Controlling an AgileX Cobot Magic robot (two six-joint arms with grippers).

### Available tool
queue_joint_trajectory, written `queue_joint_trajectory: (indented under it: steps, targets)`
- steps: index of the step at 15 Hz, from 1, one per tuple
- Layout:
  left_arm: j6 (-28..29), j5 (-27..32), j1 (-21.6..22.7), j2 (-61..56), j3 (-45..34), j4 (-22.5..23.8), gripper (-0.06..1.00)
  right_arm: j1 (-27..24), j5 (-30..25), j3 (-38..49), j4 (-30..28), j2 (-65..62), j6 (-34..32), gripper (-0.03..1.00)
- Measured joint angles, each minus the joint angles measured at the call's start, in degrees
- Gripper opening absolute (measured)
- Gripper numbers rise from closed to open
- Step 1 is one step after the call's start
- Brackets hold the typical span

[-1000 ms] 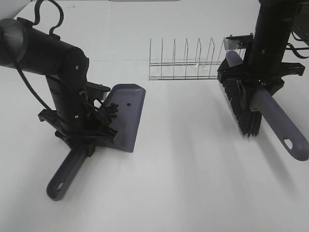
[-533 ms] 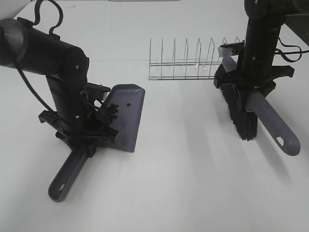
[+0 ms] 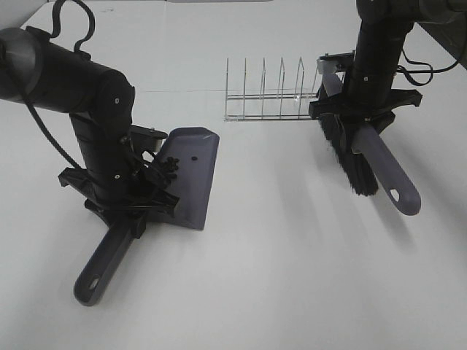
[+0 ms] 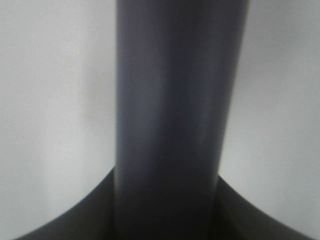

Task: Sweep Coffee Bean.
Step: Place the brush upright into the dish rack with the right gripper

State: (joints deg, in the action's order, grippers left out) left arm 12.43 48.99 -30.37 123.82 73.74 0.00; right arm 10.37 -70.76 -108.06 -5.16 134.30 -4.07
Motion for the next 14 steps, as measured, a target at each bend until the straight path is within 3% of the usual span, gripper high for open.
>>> queue_joint_trajectory:
  steps: [8,14]
  targets:
    - [0.0,0.06,0.0,0.0,0.0,0.0,0.32,-3.67,0.29,-8.59,8.77,3.95,1.95,0.27]
    - [0.0,0.23,0.0,0.0,0.11,0.0,0.32,-4.07,-0.4,-19.77,9.4,10.2,2.12,0.27]
